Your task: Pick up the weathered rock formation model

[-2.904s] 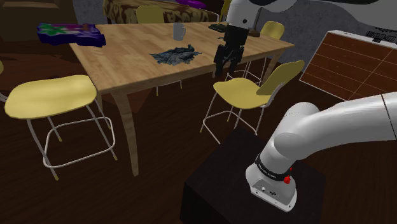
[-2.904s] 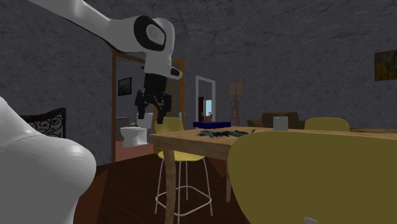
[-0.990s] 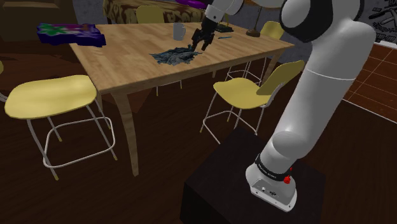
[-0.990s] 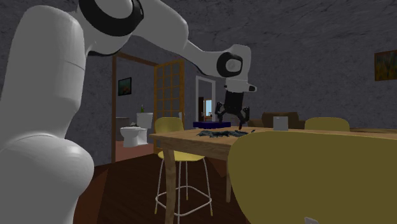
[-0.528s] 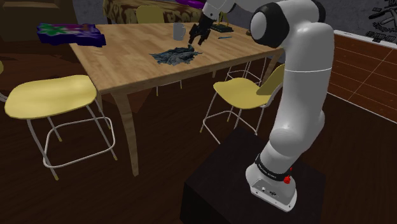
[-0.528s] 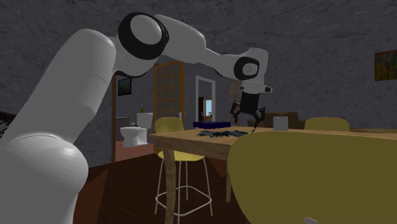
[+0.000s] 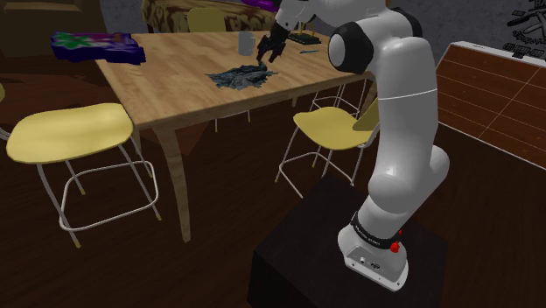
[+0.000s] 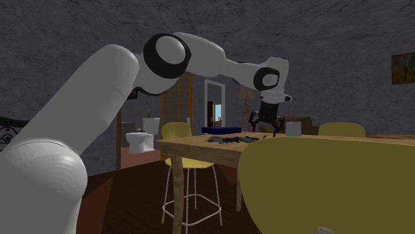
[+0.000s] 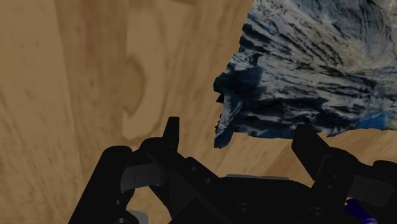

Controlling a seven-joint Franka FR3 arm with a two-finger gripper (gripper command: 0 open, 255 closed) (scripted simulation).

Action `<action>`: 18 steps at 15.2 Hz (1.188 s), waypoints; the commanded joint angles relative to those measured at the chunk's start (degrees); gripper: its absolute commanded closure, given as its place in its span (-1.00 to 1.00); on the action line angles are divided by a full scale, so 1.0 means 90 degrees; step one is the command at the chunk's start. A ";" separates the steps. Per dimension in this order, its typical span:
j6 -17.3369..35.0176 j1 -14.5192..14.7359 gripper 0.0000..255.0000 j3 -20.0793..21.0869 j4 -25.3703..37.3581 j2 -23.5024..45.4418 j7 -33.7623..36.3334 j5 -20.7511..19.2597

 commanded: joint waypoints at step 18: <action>-0.0032 -0.0005 1.00 0.0002 0.0055 0.0014 0.0021 -0.0002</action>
